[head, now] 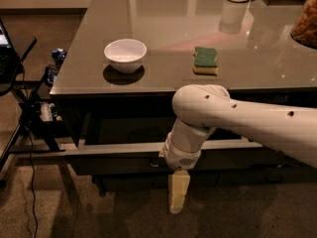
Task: Open top drawer
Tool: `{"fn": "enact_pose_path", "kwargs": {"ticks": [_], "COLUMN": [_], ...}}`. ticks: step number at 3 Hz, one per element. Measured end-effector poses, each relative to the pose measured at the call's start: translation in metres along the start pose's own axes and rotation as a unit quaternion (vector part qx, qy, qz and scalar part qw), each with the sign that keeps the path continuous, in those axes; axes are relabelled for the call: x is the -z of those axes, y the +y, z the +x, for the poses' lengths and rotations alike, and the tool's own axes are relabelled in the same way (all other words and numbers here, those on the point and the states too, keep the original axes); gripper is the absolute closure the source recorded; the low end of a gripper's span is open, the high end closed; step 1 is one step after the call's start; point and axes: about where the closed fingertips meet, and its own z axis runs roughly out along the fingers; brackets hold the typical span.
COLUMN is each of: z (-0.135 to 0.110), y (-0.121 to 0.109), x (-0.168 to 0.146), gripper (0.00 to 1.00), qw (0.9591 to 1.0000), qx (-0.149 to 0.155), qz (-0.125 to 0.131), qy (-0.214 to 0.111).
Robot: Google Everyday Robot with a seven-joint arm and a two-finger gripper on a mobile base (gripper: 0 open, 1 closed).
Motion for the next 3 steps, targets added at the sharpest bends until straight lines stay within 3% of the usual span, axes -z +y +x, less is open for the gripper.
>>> {"fn": "enact_pose_path", "kwargs": {"ticks": [1, 3], "z": [0.0, 0.012], "y": [0.0, 0.032], "x": [0.0, -0.01], "gripper": [0.0, 0.0], "qw": [1.0, 0.999], "qx": [0.0, -0.024], "qz": [0.0, -0.038], "qy": [0.0, -0.009]}}
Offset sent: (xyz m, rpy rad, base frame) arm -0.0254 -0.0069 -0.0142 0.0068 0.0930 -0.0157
